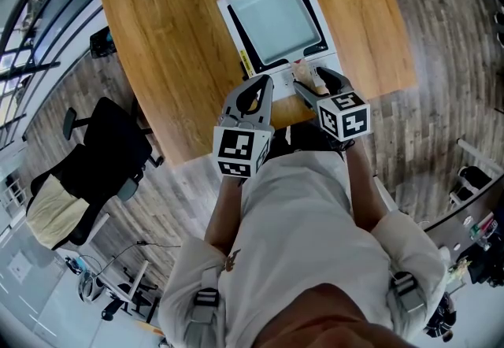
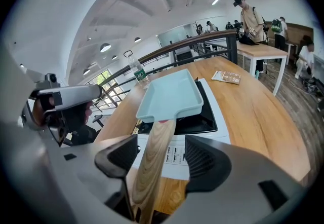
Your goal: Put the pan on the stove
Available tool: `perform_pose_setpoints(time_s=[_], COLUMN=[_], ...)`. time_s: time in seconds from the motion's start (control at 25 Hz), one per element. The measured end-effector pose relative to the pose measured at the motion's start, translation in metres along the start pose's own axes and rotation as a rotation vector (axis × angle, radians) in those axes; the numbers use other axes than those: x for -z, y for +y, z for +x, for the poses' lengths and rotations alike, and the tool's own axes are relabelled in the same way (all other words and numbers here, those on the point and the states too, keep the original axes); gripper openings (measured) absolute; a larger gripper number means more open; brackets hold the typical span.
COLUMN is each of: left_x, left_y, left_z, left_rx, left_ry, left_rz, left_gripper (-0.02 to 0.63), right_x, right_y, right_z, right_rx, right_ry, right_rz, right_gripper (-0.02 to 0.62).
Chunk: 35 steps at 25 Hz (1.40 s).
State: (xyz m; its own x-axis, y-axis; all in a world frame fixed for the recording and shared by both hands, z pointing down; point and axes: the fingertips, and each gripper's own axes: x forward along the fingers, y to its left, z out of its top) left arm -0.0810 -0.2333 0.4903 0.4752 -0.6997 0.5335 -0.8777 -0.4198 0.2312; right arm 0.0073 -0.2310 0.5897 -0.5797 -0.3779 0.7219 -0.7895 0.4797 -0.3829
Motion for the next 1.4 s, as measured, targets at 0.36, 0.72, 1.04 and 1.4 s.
perform_pose_setpoints(time_s=[0.36, 0.72, 1.04, 1.4], left_x=[-0.007, -0.024, -0.053, -0.071], left_y=[0.001, 0.007, 0.011, 0.011], left_z=[-0.009, -0.026, -0.047, -0.072], left_rx=[-0.004, -0.017, -0.028, -0.037], left_ry=[-0.028, -0.081, -0.16, -0.212], left_rz=[0.01, 0.027, 0.053, 0.081], left_gripper=[0.018, 0.018, 0.018, 0.018], right_x=[-0.027, -0.074, -0.114, -0.125], right_y=[0.003, 0.024, 0.05, 0.073], right_z=[-0.028, -0.07, -0.109, -0.131], right_rx=[0.085, 0.143, 0.147, 0.122], right_ry=[-0.082, -0.258, -0.407, -0.476], right_rz=[-0.084, -0.184, -0.281, -0.355], right_gripper=[0.255, 0.089, 0.049, 0.02])
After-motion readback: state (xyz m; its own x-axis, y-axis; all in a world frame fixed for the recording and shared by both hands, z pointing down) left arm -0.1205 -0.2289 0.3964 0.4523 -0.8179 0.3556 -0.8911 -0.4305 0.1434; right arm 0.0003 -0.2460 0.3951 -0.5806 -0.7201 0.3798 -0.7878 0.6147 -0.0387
